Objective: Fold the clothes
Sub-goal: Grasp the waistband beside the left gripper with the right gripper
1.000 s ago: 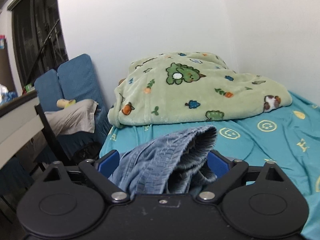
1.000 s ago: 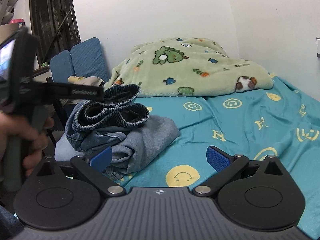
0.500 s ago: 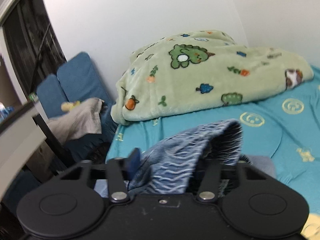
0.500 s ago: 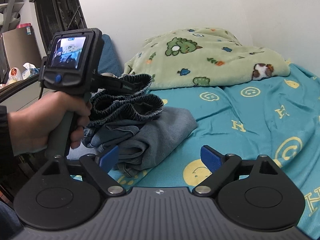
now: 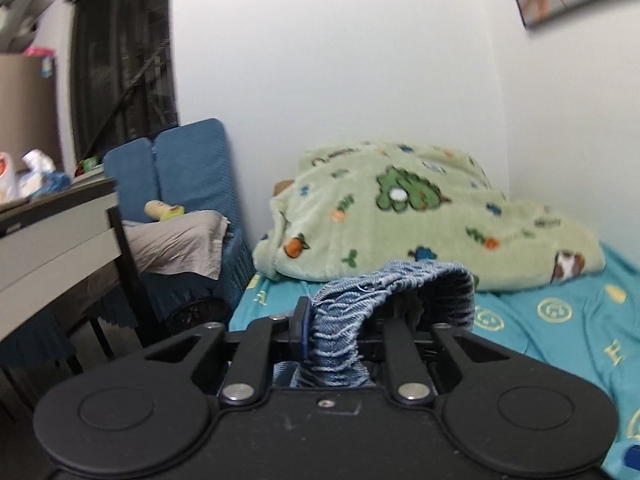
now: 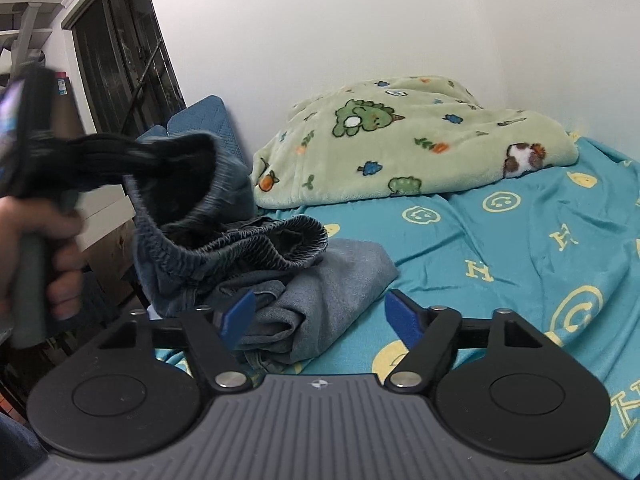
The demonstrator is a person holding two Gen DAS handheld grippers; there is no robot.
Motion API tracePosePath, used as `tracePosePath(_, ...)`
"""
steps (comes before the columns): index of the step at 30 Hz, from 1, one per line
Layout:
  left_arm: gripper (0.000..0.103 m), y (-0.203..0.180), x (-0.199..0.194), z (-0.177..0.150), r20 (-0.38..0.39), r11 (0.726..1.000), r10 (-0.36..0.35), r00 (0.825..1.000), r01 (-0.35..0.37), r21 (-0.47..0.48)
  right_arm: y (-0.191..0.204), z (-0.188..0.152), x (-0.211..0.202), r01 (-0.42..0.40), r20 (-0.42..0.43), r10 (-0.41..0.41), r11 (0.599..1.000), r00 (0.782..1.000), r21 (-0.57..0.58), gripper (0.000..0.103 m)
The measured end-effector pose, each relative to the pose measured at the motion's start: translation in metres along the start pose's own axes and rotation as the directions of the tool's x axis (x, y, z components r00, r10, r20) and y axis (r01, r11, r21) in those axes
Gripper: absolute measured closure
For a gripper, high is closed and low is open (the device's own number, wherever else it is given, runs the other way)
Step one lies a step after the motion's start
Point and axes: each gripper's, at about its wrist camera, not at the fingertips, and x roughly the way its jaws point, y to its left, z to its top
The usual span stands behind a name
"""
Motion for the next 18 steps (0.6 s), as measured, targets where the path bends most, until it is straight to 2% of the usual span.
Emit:
tracePosePath(2, 0.089, 0.012, -0.014, -0.006, 0.002, 0.999, 0.007, 1.000, -0.007, -0.052, 0.002, 0.000, 0.001, 0.002, -0.008, -0.002, 1.000, 1.000, -0.021, 0.037)
tracePosePath(7, 0.089, 0.042, -0.047, -0.020, 0.005, 0.983, 0.026, 1.000, -0.025, -0.181, 0.008, 0.000, 0.003, -0.001, -0.026, -0.001, 0.998, 1.000, -0.061, 0.055)
tracePosePath(14, 0.088, 0.041, -0.050, -0.036, 0.004, 0.984, 0.024, 1.000, -0.023, -0.174, 0.005, 0.003, 0.010, 0.002, -0.029, -0.003, 0.999, 1.000, -0.054, 0.071)
tracePosePath(18, 0.088, 0.046, -0.048, -0.042, -0.003, 0.982, 0.011, 1.000, -0.011, -0.189, 0.010, 0.006, 0.026, 0.003, -0.036, -0.006, 0.998, 0.999, -0.063, 0.073)
